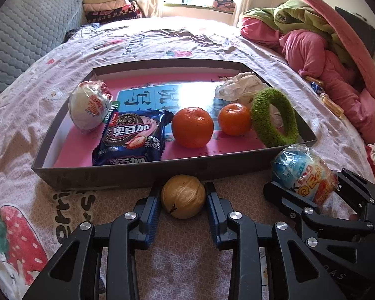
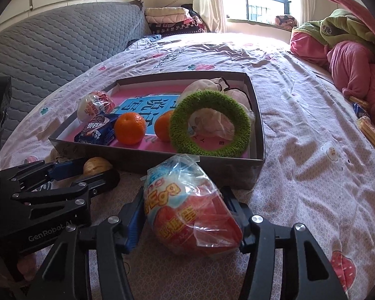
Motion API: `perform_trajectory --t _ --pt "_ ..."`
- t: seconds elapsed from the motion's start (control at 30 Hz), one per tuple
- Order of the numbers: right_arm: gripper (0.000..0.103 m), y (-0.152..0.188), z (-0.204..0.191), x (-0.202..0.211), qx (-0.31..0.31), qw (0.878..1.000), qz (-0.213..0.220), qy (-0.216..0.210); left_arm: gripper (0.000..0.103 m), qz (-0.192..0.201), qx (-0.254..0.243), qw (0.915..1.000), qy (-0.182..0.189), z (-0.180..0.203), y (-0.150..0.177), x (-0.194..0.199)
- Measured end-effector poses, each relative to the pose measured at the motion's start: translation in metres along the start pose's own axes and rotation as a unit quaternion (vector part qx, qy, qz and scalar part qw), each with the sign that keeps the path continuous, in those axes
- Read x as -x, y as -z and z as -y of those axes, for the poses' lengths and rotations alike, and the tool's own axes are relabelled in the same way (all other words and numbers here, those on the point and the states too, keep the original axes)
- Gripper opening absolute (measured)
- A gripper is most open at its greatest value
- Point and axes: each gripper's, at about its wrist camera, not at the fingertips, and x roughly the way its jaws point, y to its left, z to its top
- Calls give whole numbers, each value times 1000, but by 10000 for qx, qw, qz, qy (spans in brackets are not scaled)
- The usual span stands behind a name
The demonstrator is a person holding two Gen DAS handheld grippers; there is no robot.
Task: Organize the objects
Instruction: 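Move the left tool to the walnut while the right tool approaches the Kinder egg bag, then grasp and lift the walnut with the left tool while the right tool lifts the Kinder egg bag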
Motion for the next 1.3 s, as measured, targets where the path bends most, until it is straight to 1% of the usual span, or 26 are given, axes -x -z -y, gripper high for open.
perform_trajectory --t 0.23,0.87,1.3 --pt "55 -3 4 8 -114 9999 112 -1 34 48 8 10000 57 1 -3 7" --pt "55 -41 -14 57 95 9971 758 36 34 717 -10 9974 -4 -6 -38 68" --pt "55 -69 -26 72 236 9942 1049 60 34 927 -57 9957 -32 -15 -54 82"
